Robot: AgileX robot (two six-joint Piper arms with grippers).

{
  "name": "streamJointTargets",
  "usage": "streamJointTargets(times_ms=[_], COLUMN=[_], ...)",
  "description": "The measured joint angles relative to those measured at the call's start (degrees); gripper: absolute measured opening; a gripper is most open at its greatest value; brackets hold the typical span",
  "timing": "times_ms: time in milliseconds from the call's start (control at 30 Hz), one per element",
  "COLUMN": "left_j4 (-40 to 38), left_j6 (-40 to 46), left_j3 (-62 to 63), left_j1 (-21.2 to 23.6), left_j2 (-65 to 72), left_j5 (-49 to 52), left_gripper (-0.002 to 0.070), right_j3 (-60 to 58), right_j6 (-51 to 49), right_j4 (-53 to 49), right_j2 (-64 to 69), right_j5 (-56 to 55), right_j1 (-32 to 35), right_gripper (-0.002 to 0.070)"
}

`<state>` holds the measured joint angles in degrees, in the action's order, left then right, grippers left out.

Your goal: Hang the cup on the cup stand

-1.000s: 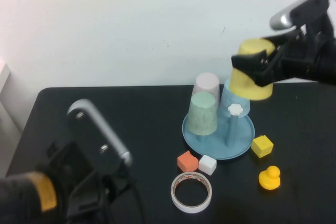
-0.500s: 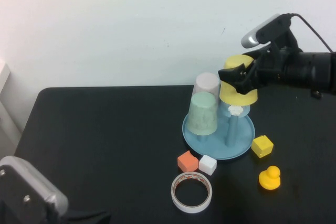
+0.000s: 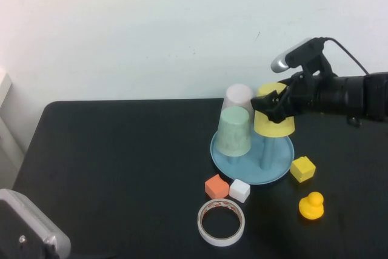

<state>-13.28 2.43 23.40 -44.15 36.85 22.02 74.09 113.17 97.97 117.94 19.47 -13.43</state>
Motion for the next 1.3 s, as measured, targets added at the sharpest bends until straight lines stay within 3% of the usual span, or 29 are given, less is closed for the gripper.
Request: streamJointTargets(times_ms=[233,433,600,700,867,933,1100,1300], left_j4=[0.0,0.1,0.9,1.1,2.8,4.3,8.7,15.4], left_j6=[0.0,0.3,0.5,0.8,1.8,1.4,-1.3,-1.6], left_j3=[0.0,0.0,-0.3,-0.4,-1.4,-3.1,-8.7,-12.6], left_j1=[0.0,0.0,0.0,0.0,0.0,0.0,0.0,0.0], left_j2=[0.0,0.0,0.0,-0.5,-4.7,-7.5,-14.0,-16.0], left_j5=[0.1,0.7,2.8,4.9,3.9,1.7,-5.8,-14.1], left_gripper=[0.0,0.0,0.0,0.0,0.0,0.0,0.0,0.0], right_j3=[0.1,0.2,0.3,0.2,-3.0,-6.1,-19.9,-34.4], right_j6=[1.6,-0.5,-4.8,-12.7,-24.3,-24.8,-14.5,-6.6], right_j4=[0.1,0.2,-0.9,-7.4,-15.4,-14.0,-3.4,-1.8], right_j2=[1.4,2.5,1.0,-3.1,-13.6,-18.2,-33.7,-55.1], right_j5=[-0.2,-0.2,-0.2,0.8,11.3,15.9,24.7,25.9], right_j1=[0.0,0.0,0.1,1.3,5.6,7.9,11.7,11.8], right_gripper=[0.0587,0.068,0.0669,0.0559,0.0164,0.007,0.0009,0.0])
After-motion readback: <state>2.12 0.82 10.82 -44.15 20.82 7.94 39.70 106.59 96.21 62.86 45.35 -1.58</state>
